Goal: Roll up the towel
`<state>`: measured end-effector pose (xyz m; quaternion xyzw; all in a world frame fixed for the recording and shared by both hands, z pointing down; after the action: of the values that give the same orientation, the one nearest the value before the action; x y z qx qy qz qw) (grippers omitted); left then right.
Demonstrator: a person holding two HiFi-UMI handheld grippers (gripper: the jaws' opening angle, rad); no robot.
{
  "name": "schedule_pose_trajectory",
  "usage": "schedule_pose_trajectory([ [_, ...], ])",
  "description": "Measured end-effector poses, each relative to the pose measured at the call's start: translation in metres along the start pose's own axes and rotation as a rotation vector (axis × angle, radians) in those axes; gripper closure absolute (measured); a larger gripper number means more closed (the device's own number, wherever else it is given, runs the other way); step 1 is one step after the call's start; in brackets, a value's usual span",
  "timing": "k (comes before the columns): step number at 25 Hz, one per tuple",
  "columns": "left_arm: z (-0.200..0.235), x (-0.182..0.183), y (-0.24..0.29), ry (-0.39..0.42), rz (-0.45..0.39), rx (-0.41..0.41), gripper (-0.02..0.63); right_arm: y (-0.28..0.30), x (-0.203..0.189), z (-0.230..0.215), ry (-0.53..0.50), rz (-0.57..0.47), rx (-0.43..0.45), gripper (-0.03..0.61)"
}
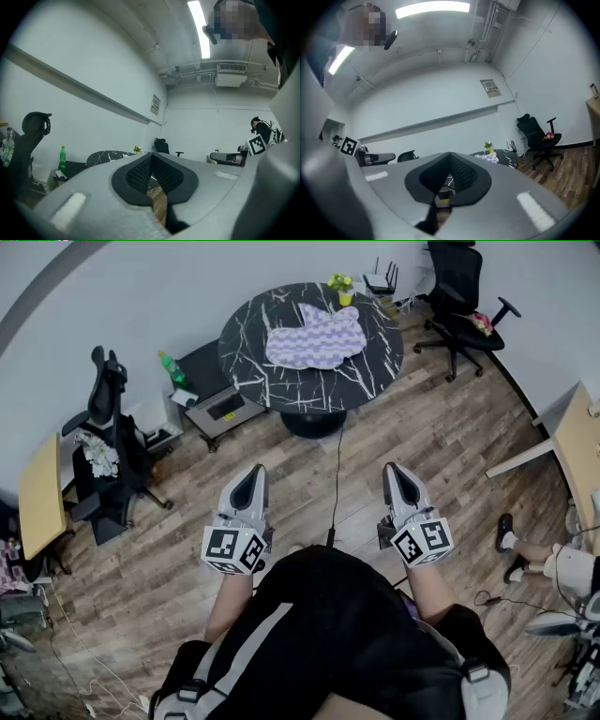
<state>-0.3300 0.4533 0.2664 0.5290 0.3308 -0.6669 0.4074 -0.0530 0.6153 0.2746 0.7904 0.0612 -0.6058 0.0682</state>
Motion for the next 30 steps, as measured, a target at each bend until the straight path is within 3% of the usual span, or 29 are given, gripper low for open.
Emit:
schedule_pose_trajectory([
  [13,-0.024,-0.006,0.033,-0.004,0.023,-0.029,0.612,-0.006,0.004,-0.035,0.025,-0.004,-0.027,0.574],
  [17,-0.035,-0.001,0.039,0.028,0.013,-0.013,0.61,-0.011,0.008,-0.039,0.037,-0.03,0.039,0.569],
  [18,-0.036,-0.001,0.042,0.044,0.02,0.006,0.503,-0.012,0.009,-0.039,0.033,-0.037,0.068,0.491],
  [19,-0.037,-0.002,0.046,0.057,0.034,0.023,0.318,-0.012,0.01,-0.039,0.028,-0.044,0.094,0.377],
  [20,-0.039,-0.004,0.05,0.066,0.049,0.035,0.25,-0.012,0.01,-0.04,0.024,-0.048,0.113,0.32],
  [24,-0.052,-0.009,0.064,0.081,0.079,0.027,0.249,-0.013,0.012,-0.048,0.019,-0.058,0.13,0.252],
  [30,-0.062,-0.015,0.074,0.091,0.098,0.01,0.249,-0.006,0.007,-0.059,0.034,-0.034,0.133,0.246],
])
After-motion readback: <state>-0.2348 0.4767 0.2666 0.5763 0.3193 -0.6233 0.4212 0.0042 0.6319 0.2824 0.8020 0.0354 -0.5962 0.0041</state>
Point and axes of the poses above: the fingertips, and each gripper's own axes: y forward along the fingers, z to its left, x out of its top, the point moved 7 cm from there along -y, backward along the fingers, and after that the axes turned 8 degrees about -x, right-handed, at the moved point
